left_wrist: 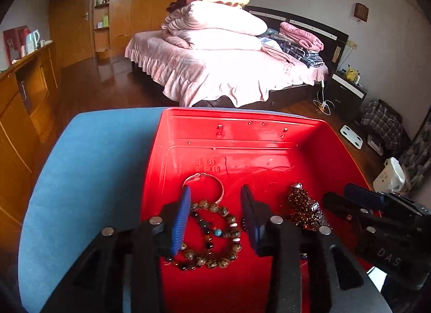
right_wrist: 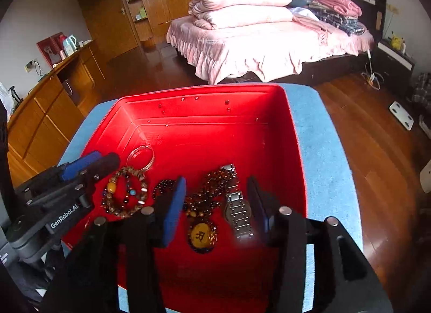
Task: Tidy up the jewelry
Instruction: 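Carry the bracelet and necklace into the red tin box and open both tools, then withdraw both tools toward the silver chain pendant and thin silver bangle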
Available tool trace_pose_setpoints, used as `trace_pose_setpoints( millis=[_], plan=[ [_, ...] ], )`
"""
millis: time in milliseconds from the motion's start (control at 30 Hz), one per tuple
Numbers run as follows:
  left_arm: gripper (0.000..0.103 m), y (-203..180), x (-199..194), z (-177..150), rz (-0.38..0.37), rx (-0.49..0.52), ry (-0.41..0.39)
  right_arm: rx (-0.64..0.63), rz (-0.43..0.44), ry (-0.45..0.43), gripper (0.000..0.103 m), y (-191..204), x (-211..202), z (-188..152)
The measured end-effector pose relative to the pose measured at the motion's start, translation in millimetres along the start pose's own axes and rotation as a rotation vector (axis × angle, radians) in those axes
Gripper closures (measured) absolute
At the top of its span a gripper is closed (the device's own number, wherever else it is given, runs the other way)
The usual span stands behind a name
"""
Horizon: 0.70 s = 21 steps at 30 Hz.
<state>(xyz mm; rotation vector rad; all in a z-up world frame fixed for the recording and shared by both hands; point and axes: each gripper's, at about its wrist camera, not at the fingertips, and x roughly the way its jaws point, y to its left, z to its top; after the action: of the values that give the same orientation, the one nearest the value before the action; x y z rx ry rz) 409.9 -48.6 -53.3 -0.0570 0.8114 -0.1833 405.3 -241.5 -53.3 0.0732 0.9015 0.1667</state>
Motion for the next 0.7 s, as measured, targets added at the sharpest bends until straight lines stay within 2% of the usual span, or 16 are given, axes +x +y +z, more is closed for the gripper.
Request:
trace_pose_setpoints(
  millis=[33,100,167,267,567,700],
  plan=[
    [0.064,0,-3,-1,0.002,0.003,-0.007,-0.002,-0.003,-0.004,0.056,-2,-1,0],
    [0.053,1,-10,-3,0.006,0.003,-0.020,0.002,-0.003,-0.011,0.056,-4,-4,-1],
    [0.050,2,-19,-6,0.023,0.009,-0.044,0.003,-0.007,-0.021,0.054,-5,-9,-4],
    [0.040,2,-36,-11,0.040,0.027,-0.085,0.007,-0.012,-0.044,0.052,-5,-20,-11],
    [0.039,10,-79,-42,0.073,0.016,-0.126,-0.028,-0.031,-0.103,0.050,15,-62,-40],
    [0.033,14,-96,-57,0.086,0.018,-0.134,-0.042,-0.033,-0.118,0.047,23,-76,-56]
  ],
)
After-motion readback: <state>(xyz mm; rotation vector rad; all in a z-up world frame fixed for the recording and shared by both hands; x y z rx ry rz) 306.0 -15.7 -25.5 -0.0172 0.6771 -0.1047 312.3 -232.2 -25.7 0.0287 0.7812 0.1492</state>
